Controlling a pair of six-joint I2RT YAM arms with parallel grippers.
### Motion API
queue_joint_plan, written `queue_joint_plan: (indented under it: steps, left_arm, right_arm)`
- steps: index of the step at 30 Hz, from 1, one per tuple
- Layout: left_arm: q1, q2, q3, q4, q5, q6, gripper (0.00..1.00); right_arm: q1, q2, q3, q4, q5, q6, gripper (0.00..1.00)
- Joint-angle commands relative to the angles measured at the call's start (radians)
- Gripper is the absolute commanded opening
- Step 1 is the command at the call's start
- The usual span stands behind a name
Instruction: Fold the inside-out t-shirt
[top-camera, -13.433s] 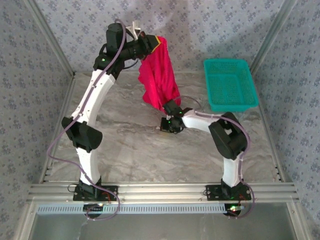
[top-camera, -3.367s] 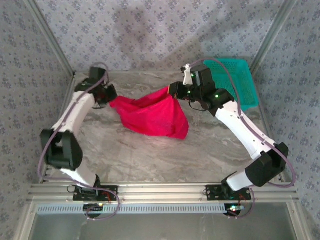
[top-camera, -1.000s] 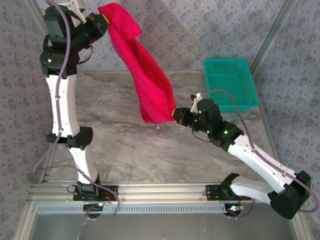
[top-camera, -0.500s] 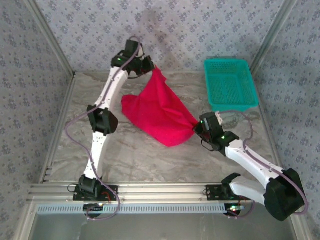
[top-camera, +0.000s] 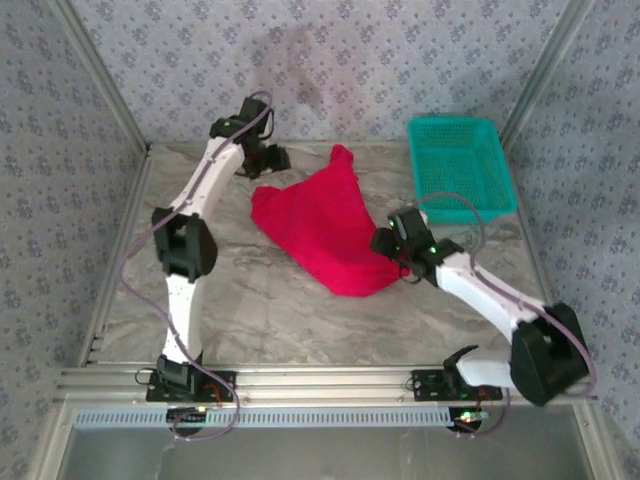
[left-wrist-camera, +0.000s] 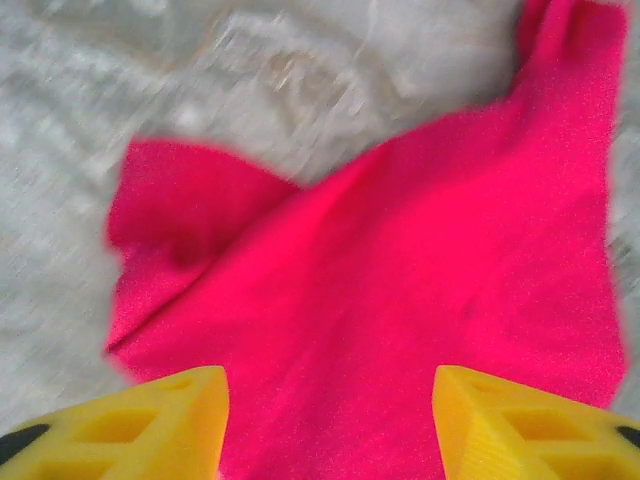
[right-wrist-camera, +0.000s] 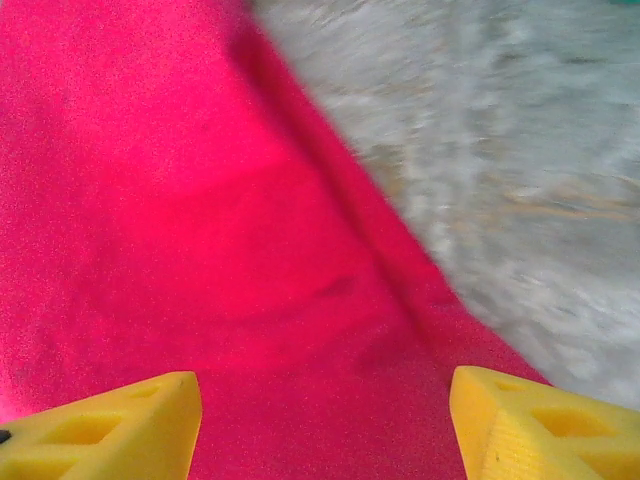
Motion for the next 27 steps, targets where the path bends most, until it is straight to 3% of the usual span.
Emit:
queue_joint_plan:
  steps: [1, 3, 8, 9, 10, 14, 15, 22, 27]
  left_arm:
    - [0.005, -0.213, -0.36, 0.166, -0.013, 0.025, 0.49]
    - [0.02, -0.308, -0.559, 0.255, 0.038, -0.002, 0.42]
    - [0.016, -0.433, -0.863, 0.402, 0.164, -0.039, 0.32]
    - [0.014, -0.445, -0.909, 0.429, 0.189, -0.05, 0.31]
    - [0.011, -0.453, -0.942, 0.447, 0.202, -0.061, 0.3]
    - [-0.02, -0.451, -1.045, 0.55, 0.248, -0.108, 0.3]
    - [-0.03, -0.442, -1.057, 0.578, 0.263, -0.121, 0.31]
    - [-0.095, -0.346, -1.071, 0.752, 0.363, -0.221, 0.53]
    - [-0.106, -0.26, -1.054, 0.816, 0.374, -0.261, 0.47]
  right_arm:
    - [0.002, 0.166, 0.139, -0.163, -0.208, -0.275, 0.67]
    - [0.012, 0.26, 0.206, -0.228, -0.229, -0.313, 0.67]
    - [0.028, 0.381, 0.261, -0.287, -0.27, -0.344, 0.67]
    - [0.028, 0.41, 0.273, -0.304, -0.268, -0.341, 0.64]
    - [0.027, 0.432, 0.284, -0.316, -0.266, -0.338, 0.56]
    - [-0.001, 0.449, 0.301, -0.296, -0.271, -0.311, 0.05]
    - [-0.012, 0.429, 0.298, -0.277, -0.286, -0.299, 0.0]
    - [-0.058, 0.242, 0.261, -0.151, -0.343, -0.176, 0.0]
    - [-0.09, 0.2, 0.256, -0.133, -0.383, -0.134, 0.0]
